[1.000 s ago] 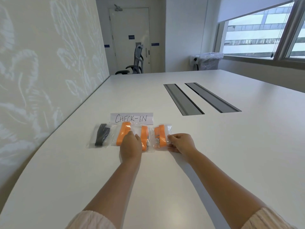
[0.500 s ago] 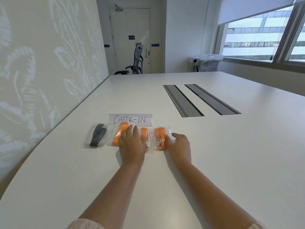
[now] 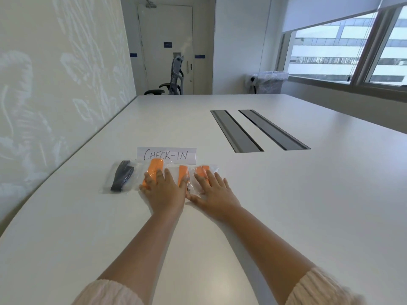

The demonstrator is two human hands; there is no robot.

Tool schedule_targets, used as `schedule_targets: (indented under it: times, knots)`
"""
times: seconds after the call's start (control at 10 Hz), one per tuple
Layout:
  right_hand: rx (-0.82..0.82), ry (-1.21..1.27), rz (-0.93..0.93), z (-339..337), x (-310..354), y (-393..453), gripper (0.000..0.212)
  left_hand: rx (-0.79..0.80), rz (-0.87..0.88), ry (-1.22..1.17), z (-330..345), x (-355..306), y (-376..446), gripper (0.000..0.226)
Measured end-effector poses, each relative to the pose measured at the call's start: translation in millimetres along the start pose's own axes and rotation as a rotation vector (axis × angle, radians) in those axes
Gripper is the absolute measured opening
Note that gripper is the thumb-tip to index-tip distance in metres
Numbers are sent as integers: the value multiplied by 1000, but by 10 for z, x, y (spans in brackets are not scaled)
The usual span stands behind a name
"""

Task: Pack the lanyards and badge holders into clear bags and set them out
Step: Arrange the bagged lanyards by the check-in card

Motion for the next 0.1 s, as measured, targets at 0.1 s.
schedule_targets:
  times: [0.1]
  knots:
    - [-35,4,12,-13,3,-53,83,-112,72,-1,-44,-19,-57,77]
Point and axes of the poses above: each hand's wrist, its own y-axis towards the middle knuckle, its own z-axis out of the palm, x = y × z, the point moved 4 cm from there along y, towards the middle knuckle, and after that the axes turned 1 degree about -x, right-handed, at the moved point
